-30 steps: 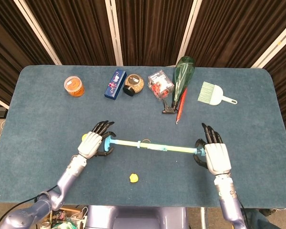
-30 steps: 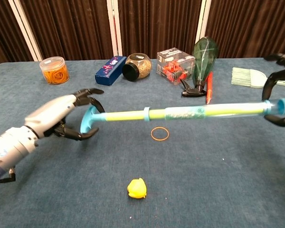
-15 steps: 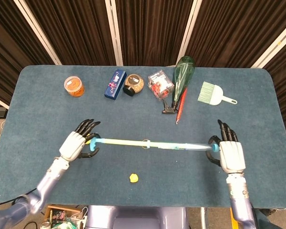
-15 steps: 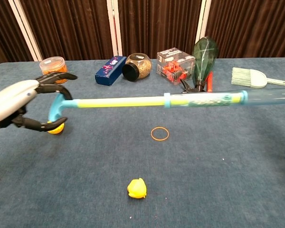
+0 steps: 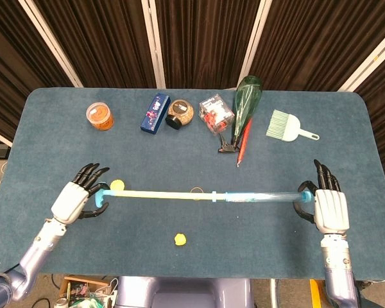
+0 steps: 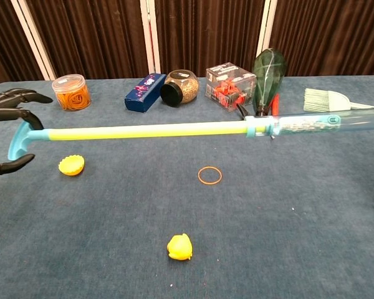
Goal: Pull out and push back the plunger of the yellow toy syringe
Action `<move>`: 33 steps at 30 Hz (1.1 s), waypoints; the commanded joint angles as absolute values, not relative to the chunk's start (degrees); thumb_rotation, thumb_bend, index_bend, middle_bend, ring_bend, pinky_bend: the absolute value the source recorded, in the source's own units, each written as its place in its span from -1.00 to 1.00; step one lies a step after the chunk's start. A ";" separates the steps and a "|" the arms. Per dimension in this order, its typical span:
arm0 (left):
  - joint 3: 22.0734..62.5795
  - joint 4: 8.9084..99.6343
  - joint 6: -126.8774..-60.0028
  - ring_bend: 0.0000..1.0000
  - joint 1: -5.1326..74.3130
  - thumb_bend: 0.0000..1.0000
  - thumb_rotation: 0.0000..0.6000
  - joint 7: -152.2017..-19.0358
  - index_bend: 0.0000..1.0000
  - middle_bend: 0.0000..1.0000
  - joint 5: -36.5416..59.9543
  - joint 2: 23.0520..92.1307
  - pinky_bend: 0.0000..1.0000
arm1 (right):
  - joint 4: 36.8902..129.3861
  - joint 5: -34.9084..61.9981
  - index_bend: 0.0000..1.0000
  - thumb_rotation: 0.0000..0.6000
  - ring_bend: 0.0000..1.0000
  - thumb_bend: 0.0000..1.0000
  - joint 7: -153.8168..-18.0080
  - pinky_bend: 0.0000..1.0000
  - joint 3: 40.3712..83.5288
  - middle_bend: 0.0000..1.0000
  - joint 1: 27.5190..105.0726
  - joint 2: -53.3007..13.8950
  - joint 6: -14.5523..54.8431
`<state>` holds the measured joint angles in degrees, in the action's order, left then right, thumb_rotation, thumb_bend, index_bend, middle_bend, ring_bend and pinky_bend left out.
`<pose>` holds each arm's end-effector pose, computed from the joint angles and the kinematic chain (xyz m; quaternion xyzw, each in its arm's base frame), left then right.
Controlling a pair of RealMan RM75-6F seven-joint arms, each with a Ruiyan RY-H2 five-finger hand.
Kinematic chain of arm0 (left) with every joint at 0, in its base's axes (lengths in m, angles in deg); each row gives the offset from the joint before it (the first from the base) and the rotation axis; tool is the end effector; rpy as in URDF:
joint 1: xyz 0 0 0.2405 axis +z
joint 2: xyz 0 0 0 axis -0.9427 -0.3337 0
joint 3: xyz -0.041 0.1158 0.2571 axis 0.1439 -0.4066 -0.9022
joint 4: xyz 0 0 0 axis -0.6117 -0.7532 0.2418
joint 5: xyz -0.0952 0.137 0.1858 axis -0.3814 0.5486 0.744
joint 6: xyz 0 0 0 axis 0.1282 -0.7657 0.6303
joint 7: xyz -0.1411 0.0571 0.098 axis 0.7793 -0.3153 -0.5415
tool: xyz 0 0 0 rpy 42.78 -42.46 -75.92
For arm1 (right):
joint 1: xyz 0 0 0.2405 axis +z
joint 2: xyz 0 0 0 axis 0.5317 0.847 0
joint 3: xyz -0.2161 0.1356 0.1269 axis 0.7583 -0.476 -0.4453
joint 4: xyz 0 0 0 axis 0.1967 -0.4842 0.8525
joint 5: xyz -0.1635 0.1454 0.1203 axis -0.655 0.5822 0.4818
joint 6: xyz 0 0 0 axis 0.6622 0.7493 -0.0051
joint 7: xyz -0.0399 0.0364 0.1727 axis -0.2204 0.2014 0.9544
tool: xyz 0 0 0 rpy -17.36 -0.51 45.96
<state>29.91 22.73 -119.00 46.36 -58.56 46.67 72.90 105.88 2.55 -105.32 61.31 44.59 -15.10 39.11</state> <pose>-0.3224 0.3269 -0.0167 -0.6924 -0.3033 -0.5226 0.3943 -0.2862 -0.2902 0.0659 0.5466 -0.4033 0.4143 0.6058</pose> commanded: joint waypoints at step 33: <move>28.37 15.57 -115.85 -1.00 47.87 -0.58 1.00 -54.30 -0.38 -0.90 47.73 75.49 -0.86 | 101.18 5.04 0.77 1.00 -1.00 0.28 -101.52 -0.70 63.66 -0.99 43.92 -17.76 35.60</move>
<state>28.68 15.94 -116.24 47.71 -54.60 47.62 75.35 101.62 4.78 -101.92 63.34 43.97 -17.37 36.02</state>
